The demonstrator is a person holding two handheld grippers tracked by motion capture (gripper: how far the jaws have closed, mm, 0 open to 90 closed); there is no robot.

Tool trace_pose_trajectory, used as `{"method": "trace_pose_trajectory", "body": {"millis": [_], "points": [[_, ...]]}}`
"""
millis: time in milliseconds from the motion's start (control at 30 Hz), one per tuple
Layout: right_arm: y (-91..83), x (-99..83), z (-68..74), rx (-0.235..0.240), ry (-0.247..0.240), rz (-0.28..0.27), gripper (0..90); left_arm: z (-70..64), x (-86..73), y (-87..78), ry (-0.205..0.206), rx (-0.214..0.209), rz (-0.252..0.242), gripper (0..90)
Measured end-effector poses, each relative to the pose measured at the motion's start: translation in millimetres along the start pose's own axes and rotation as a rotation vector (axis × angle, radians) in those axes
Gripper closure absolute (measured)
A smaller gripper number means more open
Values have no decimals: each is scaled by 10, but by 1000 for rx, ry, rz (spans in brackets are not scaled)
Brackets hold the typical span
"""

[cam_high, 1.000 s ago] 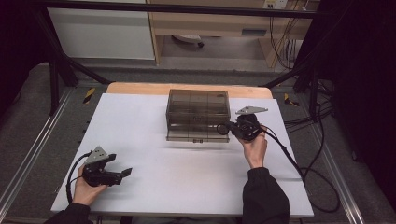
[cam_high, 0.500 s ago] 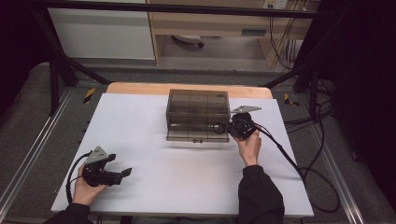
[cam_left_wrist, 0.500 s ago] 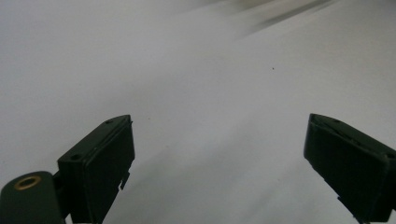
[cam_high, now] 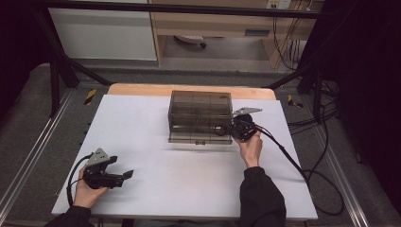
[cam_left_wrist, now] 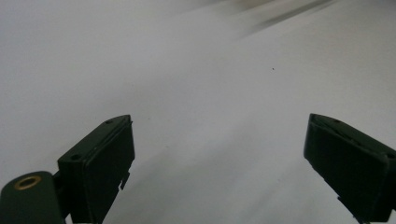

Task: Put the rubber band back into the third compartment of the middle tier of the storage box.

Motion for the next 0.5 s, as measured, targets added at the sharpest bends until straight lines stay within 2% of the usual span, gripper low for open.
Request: {"method": "trace_pose_trajectory", "body": {"millis": [500], "points": [[93,-76,14,-5,-13,29,871,2,-1,-3,0,1,0,83]]}}
Point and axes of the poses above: each handheld gripper's, and its own axes: y roughly forward along the jaws, x roughly out of its top, z roughly to its left, the point moved 8 cm from there along y, roughly forward along the jaws, and after that the axes turned 8 degrees about y, right-handed, at the moved point
